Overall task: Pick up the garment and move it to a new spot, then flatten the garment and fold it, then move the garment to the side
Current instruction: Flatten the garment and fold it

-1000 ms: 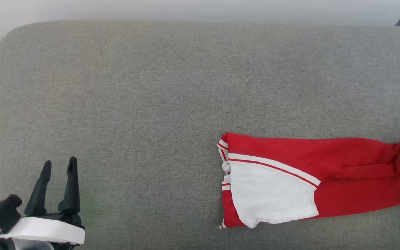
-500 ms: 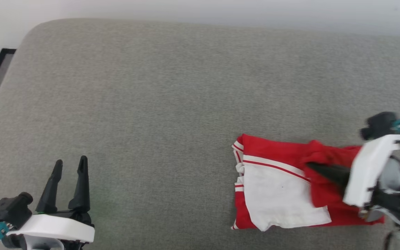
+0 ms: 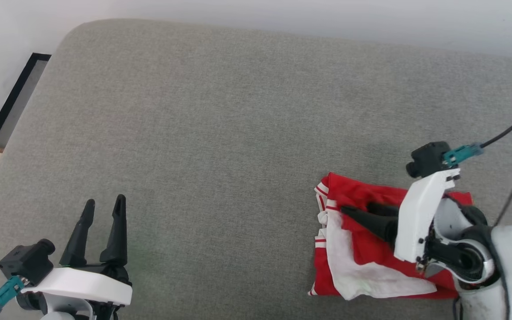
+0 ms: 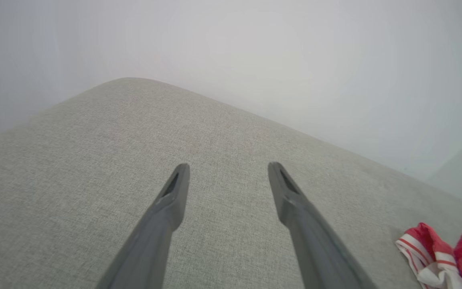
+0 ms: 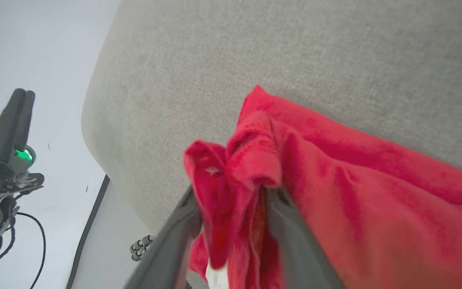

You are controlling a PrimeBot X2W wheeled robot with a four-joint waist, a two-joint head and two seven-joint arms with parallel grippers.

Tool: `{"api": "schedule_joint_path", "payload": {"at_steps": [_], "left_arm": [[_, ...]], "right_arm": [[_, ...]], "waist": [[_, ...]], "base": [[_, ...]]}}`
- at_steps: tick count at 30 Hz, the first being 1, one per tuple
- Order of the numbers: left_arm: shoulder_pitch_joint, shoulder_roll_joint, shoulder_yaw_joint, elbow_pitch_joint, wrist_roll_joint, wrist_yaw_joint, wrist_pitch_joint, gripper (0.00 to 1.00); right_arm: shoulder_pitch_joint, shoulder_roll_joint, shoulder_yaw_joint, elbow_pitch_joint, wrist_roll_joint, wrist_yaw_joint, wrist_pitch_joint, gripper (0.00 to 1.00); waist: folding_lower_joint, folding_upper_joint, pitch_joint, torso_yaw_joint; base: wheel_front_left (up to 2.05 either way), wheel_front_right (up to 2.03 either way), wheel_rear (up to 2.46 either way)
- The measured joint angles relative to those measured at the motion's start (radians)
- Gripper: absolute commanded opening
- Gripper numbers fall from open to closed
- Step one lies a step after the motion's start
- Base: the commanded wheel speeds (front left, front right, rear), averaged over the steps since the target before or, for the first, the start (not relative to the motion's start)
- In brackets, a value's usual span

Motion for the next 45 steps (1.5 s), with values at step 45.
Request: {"api": "schedule_joint_path", "payload": {"at_steps": [45], "left_arm": [[0.181, 0.05, 0.131, -0.059, 0.088, 0.0, 0.0, 1.0]], "right_arm": [[0.258, -0.23, -0.074, 0.185, -0.3, 0.0, -1.159, 1.0]], "waist": [[0.0, 0.0, -0.224, -0.238]], "base": [[0.0, 0.0, 0.0]]}}
